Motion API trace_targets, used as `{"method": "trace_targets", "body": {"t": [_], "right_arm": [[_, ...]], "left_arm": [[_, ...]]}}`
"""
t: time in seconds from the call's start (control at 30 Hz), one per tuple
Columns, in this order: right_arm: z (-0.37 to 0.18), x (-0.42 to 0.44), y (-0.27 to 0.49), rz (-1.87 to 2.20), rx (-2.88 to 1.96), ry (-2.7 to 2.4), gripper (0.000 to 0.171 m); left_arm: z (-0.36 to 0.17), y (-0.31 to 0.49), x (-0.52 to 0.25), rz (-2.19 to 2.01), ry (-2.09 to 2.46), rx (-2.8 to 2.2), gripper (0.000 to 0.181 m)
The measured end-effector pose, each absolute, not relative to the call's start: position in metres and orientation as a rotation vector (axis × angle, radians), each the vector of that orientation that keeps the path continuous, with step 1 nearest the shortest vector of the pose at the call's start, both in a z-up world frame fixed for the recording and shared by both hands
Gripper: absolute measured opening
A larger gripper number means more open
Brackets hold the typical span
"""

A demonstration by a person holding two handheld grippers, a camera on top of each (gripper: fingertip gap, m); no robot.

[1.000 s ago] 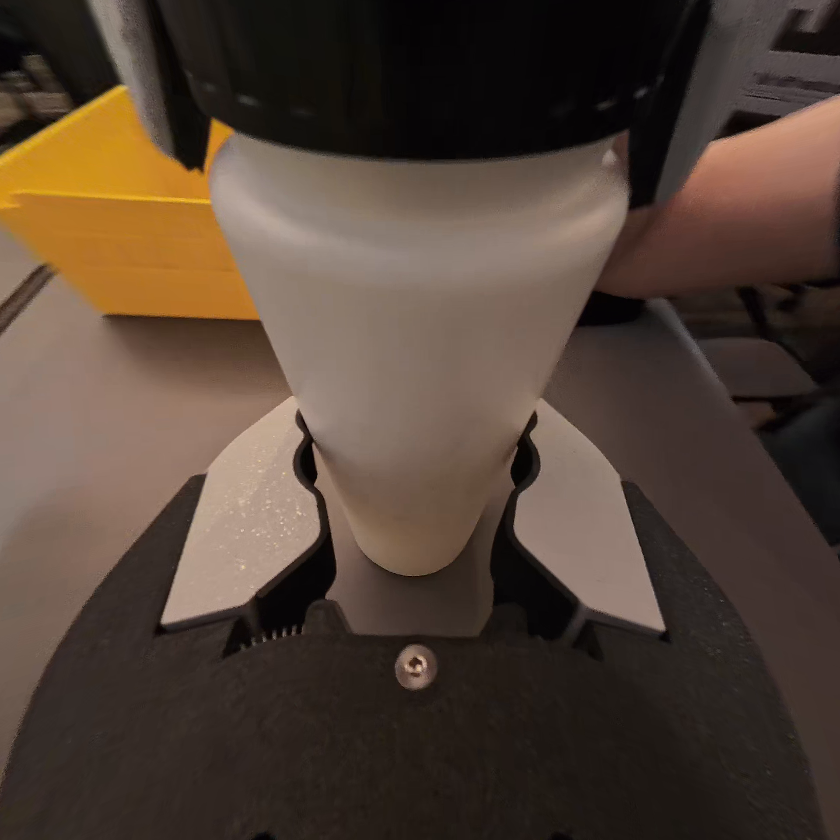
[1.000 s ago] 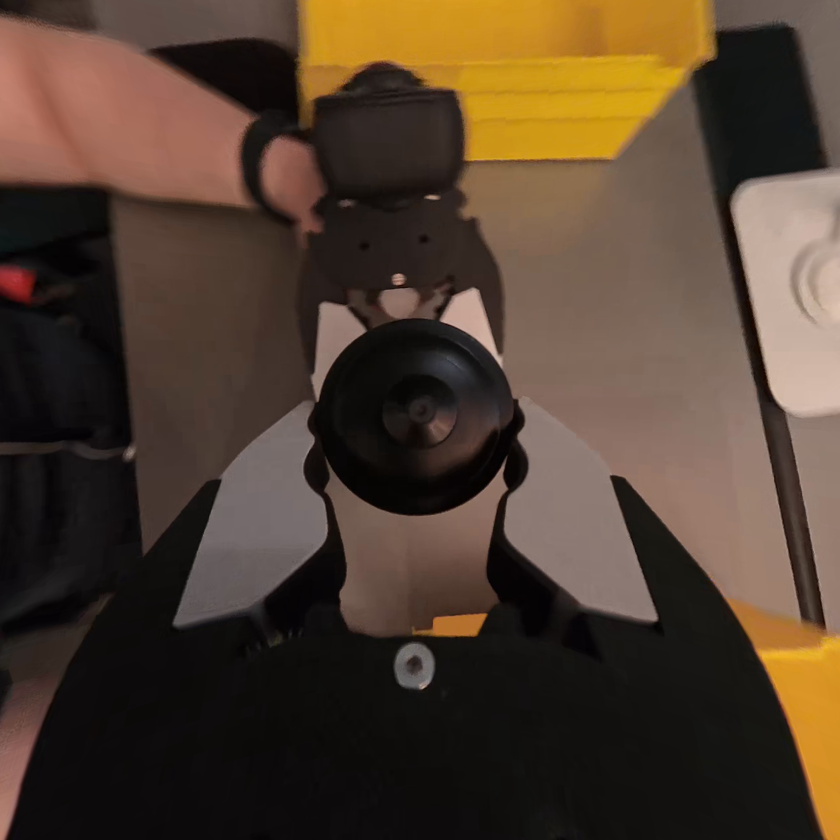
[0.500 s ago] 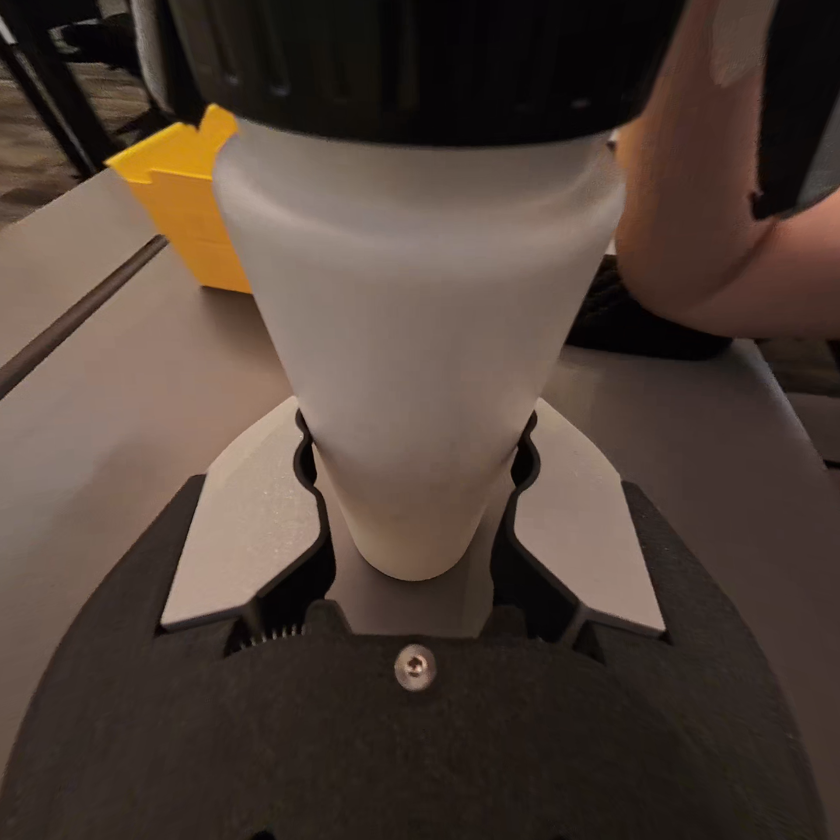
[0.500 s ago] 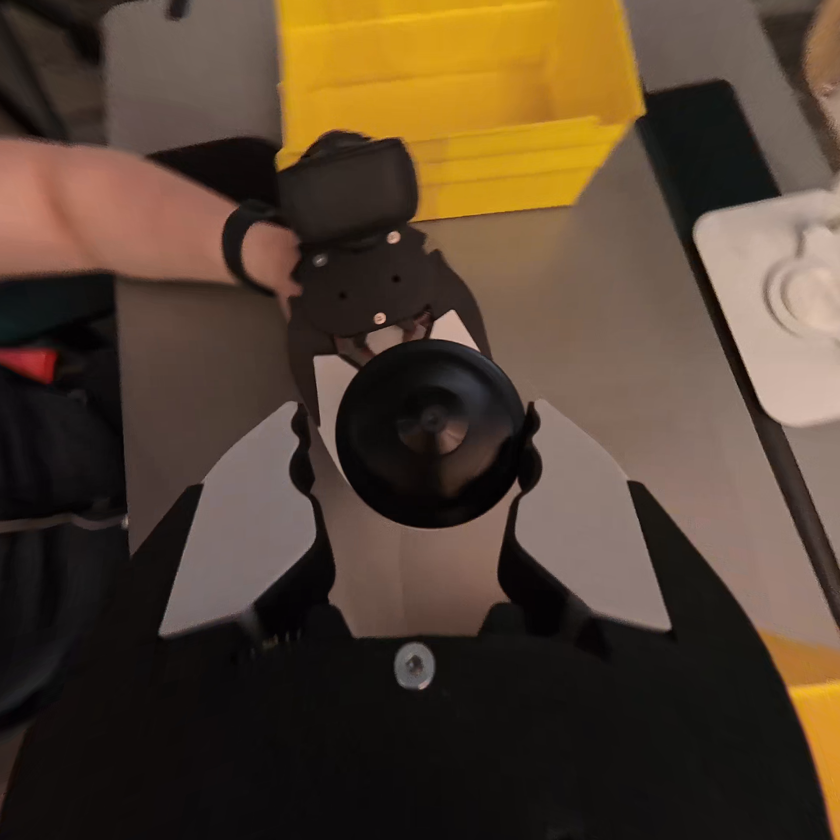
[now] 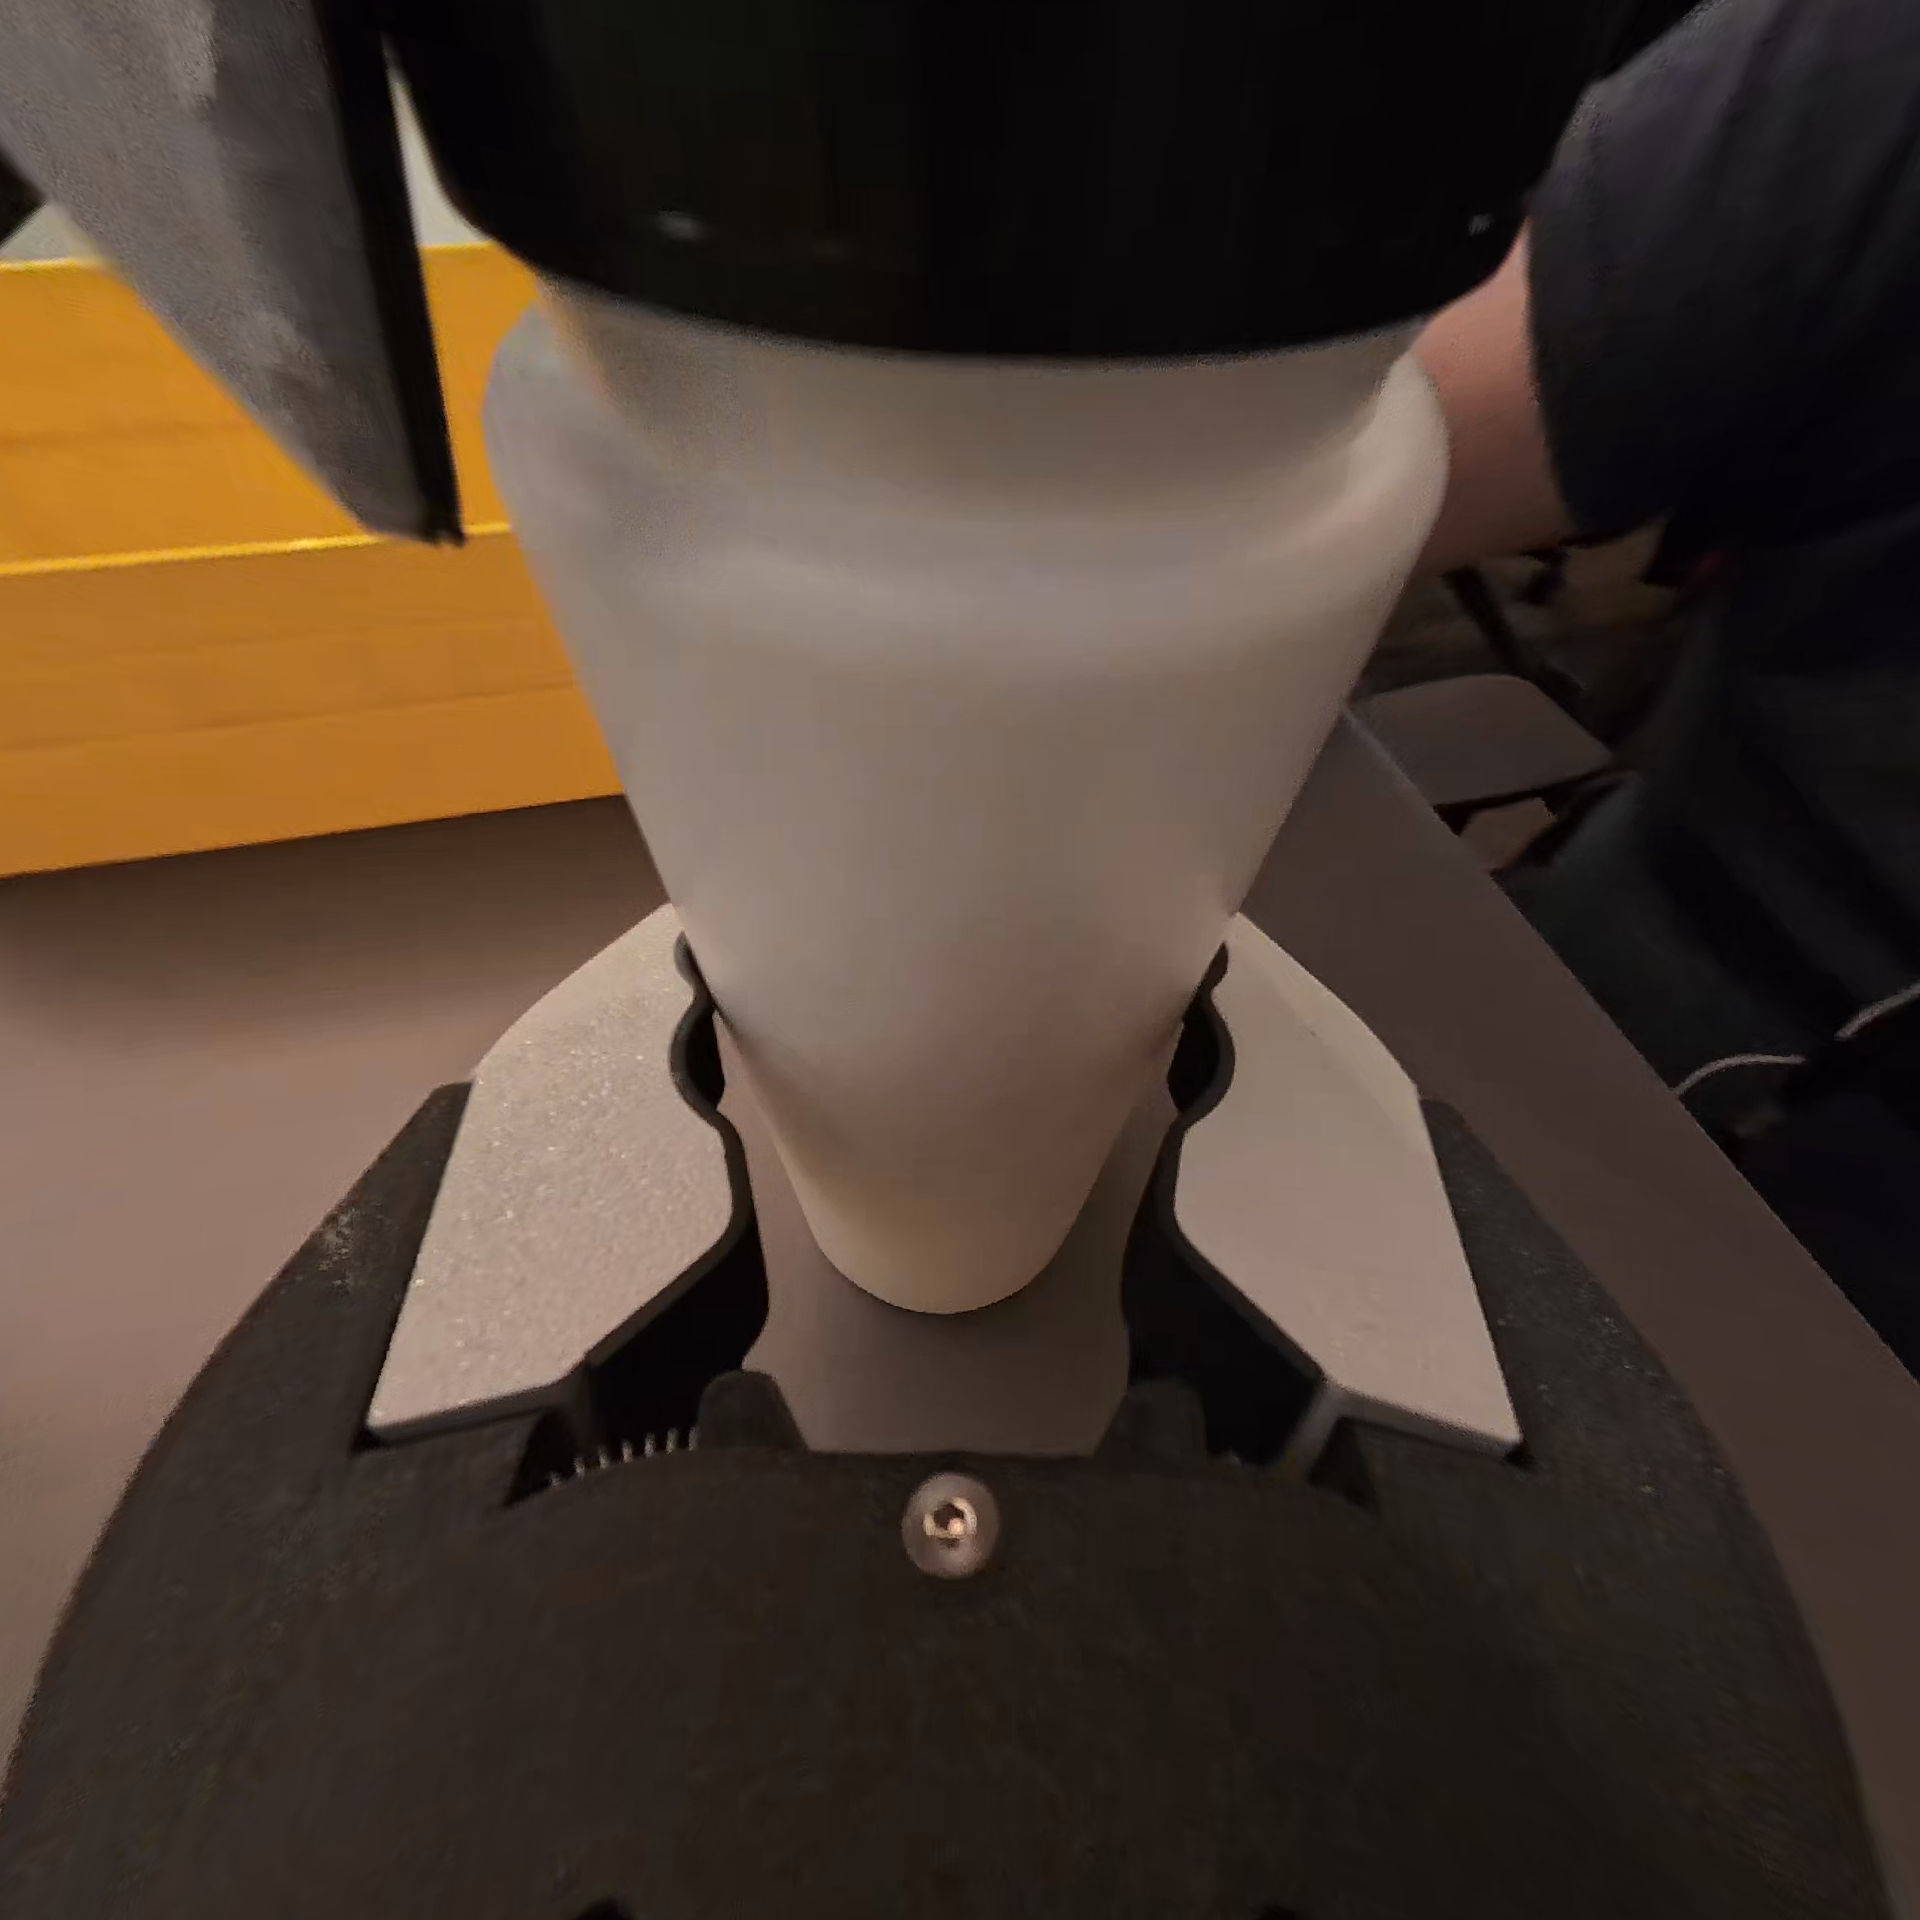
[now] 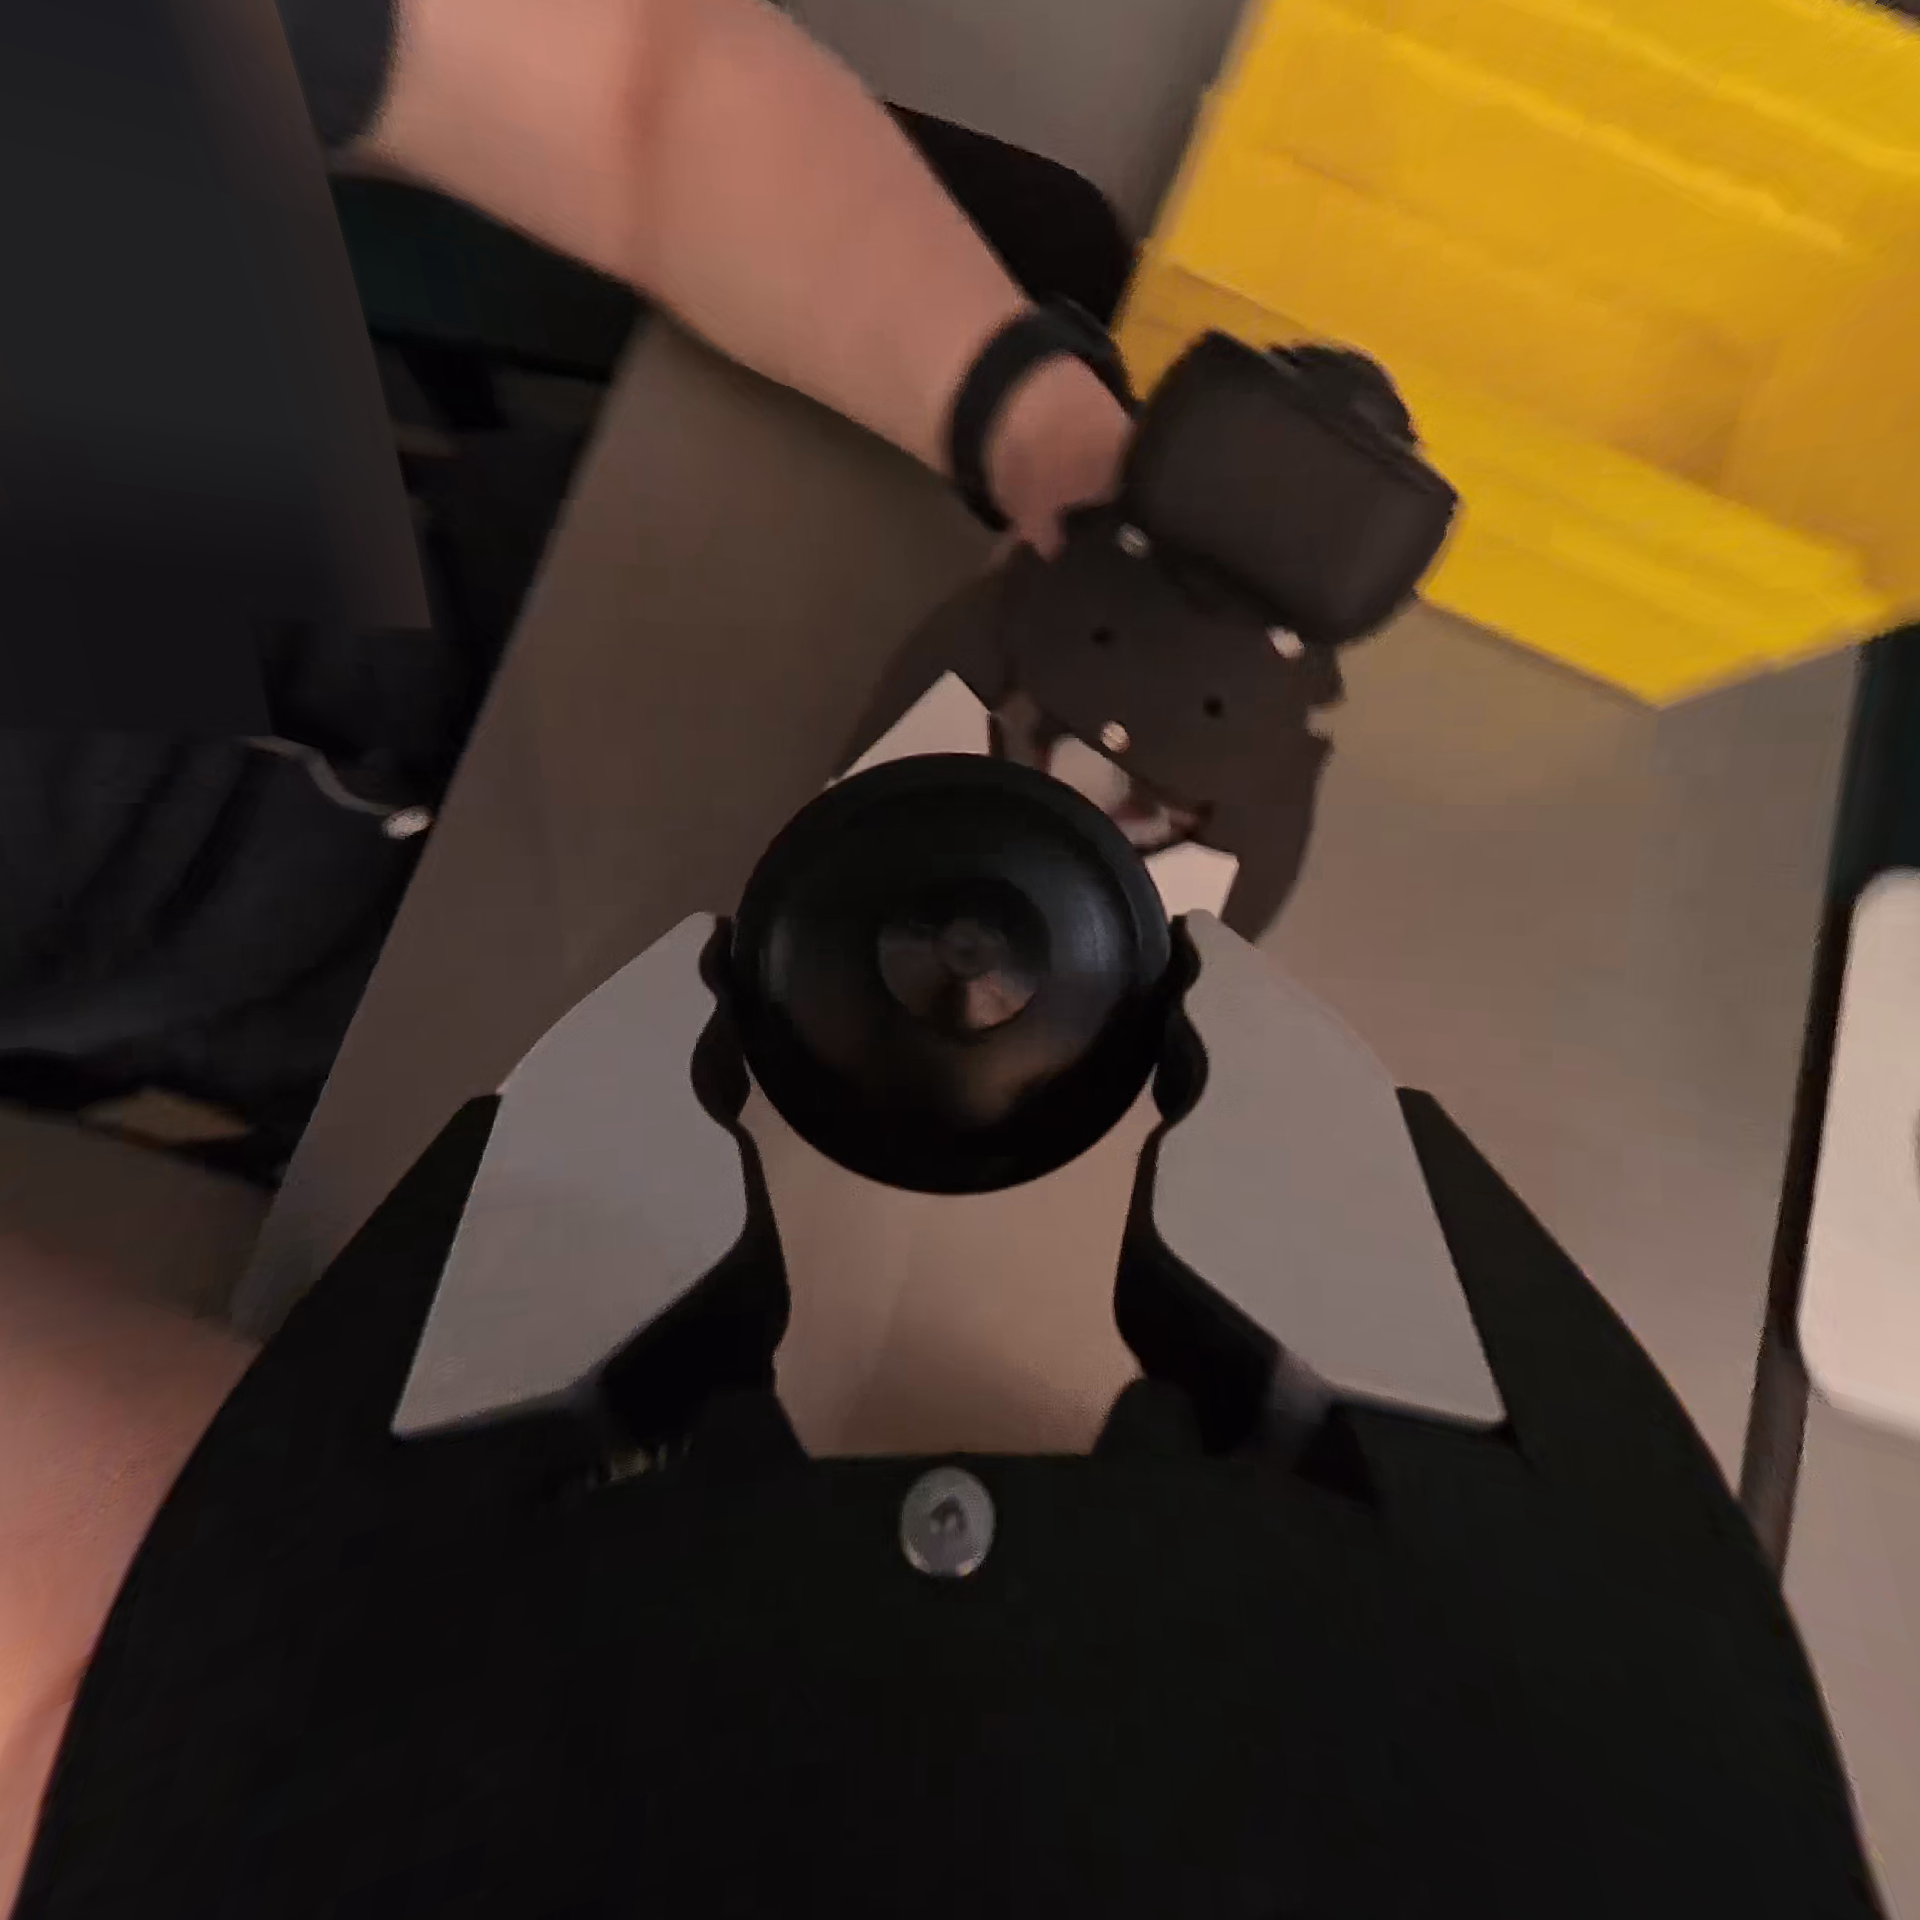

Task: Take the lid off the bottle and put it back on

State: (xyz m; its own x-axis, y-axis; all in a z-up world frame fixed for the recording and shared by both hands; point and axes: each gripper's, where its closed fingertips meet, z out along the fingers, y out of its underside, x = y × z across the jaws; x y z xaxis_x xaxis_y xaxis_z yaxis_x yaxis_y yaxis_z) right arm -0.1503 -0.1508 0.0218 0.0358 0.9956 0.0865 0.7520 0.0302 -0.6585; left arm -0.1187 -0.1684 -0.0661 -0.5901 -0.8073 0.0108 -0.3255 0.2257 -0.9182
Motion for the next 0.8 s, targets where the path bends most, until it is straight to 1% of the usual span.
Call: {"method": "trace_targets", "body": {"t": [0.07, 0.13, 0.27, 0.37, 0.43, 0.5, 0.57, 0.67, 0.8], "right_arm": [[0.023, -0.154, -0.160, 0.656, -1.671, -1.828, 0.078], [0.023, -0.153, -0.155, 0.673, -1.719, -1.780, 0.079], [0.024, -0.146, -0.115, 0.459, -1.970, -1.476, 0.094], [0.027, -0.146, -0.096, 0.417, -2.138, -1.178, 0.092], [0.023, -0.136, -0.087, 0.287, -2.226, -1.053, 0.081], [0.023, -0.133, -0.087, 0.230, -2.248, -1.014, 0.080], [0.023, -0.133, -0.091, 0.214, -2.239, -1.057, 0.080], [0.022, -0.141, -0.107, 0.295, -2.174, -1.246, 0.079], [0.023, -0.153, -0.145, 0.452, -1.894, -1.662, 0.080]], "left_arm": [[-0.066, -0.173, -0.119, -1.342, 2.044, -1.020, 0.086], [-0.066, -0.166, -0.115, -1.340, 2.002, -1.070, 0.087], [-0.065, -0.126, -0.101, -1.242, 1.797, -1.252, 0.087], [-0.065, -0.116, -0.101, -1.214, 1.758, -1.284, 0.087], [-0.065, -0.113, -0.099, -1.189, 1.744, -1.311, 0.087], [-0.065, -0.114, -0.099, -1.183, 1.747, -1.309, 0.087], [-0.065, -0.117, -0.100, -1.180, 1.775, -1.286, 0.087], [-0.066, -0.134, -0.106, -1.233, 1.869, -1.229, 0.086], [-0.066, -0.166, -0.115, -1.319, 2.017, -1.094, 0.086]]}}
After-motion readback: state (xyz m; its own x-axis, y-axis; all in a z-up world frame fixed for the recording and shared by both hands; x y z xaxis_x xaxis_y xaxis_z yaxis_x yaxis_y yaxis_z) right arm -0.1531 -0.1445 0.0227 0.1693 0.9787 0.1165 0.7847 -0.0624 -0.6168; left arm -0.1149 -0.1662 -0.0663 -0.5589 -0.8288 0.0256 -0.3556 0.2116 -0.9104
